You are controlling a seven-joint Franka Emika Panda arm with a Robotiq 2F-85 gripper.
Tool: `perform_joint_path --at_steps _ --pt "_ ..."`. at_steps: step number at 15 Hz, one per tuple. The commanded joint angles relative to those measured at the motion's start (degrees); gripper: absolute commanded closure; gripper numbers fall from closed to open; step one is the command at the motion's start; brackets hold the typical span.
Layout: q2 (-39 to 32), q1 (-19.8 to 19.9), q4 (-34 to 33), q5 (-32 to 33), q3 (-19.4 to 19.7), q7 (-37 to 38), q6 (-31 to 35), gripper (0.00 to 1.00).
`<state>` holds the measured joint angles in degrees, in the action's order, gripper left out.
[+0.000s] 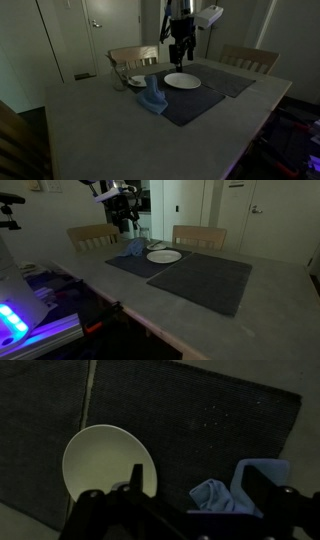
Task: Use the cloth to wipe the plate
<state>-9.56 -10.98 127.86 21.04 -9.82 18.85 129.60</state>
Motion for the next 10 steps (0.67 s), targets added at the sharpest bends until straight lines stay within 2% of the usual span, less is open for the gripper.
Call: perform_joint_path --at_steps 1,10 --pt "-0.98 -0.76 -0.44 0.15 0.92 0.31 1.02 0.00" --pt "0.05 -0.80 -0.06 -0.24 0.77 -0.16 0.00 0.00"
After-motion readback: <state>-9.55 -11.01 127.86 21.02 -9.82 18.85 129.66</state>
